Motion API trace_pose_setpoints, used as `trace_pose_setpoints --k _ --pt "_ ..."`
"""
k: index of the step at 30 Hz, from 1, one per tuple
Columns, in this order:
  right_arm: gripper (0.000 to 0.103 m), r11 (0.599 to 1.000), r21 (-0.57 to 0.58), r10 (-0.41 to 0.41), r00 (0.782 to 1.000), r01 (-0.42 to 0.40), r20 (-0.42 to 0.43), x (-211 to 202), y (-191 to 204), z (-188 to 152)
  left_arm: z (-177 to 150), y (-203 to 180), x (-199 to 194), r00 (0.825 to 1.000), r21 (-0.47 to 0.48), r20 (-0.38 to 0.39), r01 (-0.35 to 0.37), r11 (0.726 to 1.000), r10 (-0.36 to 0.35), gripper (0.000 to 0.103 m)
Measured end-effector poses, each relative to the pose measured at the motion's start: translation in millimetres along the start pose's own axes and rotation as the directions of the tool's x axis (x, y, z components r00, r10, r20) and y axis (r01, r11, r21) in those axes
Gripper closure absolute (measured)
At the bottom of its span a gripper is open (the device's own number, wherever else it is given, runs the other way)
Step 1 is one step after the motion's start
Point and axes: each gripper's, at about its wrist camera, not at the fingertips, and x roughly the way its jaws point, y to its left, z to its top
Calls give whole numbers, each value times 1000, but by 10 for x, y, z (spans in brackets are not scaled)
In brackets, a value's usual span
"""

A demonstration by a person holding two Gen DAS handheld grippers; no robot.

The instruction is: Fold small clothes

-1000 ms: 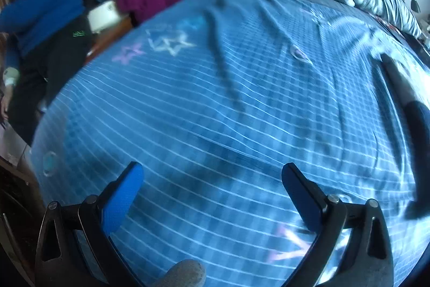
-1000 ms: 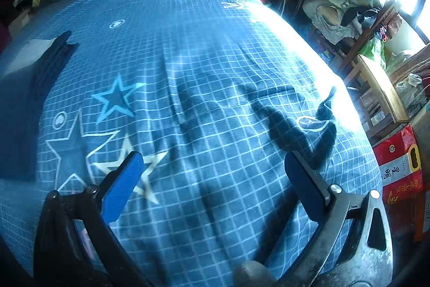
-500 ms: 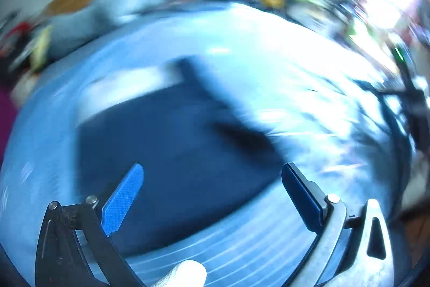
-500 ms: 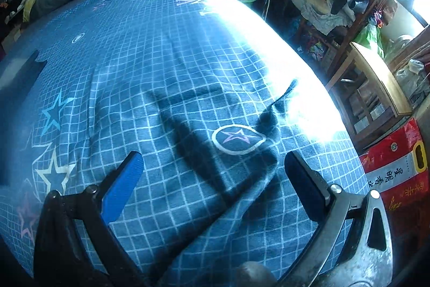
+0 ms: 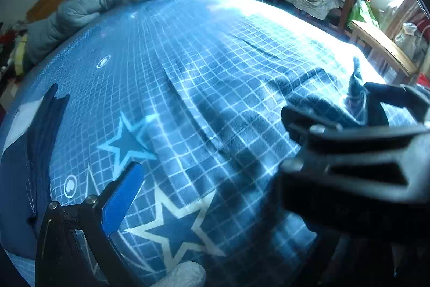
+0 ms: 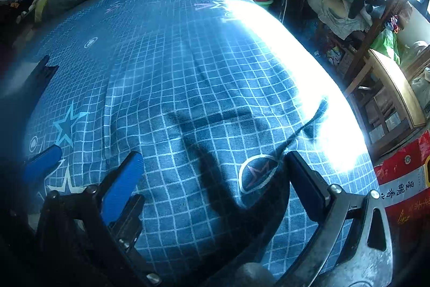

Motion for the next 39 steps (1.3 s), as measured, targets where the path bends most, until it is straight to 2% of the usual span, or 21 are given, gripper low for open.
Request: trace_pose_setpoints --k 2,5,6,8,9,11,13,16,39 --pt "0 1000 -7 18 1000 -18 -6 36 -13 -4 89 -91 34 1000 -48 8 -26 999 26 0" --pt "0 999 21 44 999 -44 -15 80 -187 -1 162 -220 94 1000 -159 14 0 987 2 0" --pt "0 999 14 42 999 -42 -26 102 -229 -15 127 -315 117 1000 -168 13 18 986 -16 0" --pt "0 999 -7 52 998 -52 -32 168 -290 -54 98 -455 213 998 -157 -24 54 986 -59 0" --pt "0 997 -26 75 997 -75 25 169 -308 -85 69 -533 232 999 -137 -18 32 990 -34 0" --pt "0 997 -23 74 997 -74 22 189 -319 -78 63 -615 228 1000 -114 -16 -14 993 12 0" --pt "0 999 -22 50 998 -49 27 185 -293 -79 37 -590 237 1000 -135 -26 -17 991 14 0" --pt "0 998 -13 54 998 -54 29 187 -294 -75 9 -534 224 1000 -161 -24 10 987 -14 0" --pt "0 999 -18 49 999 -49 24 193 -280 -60 8 -453 195 1000 -168 -21 18 986 -22 0"
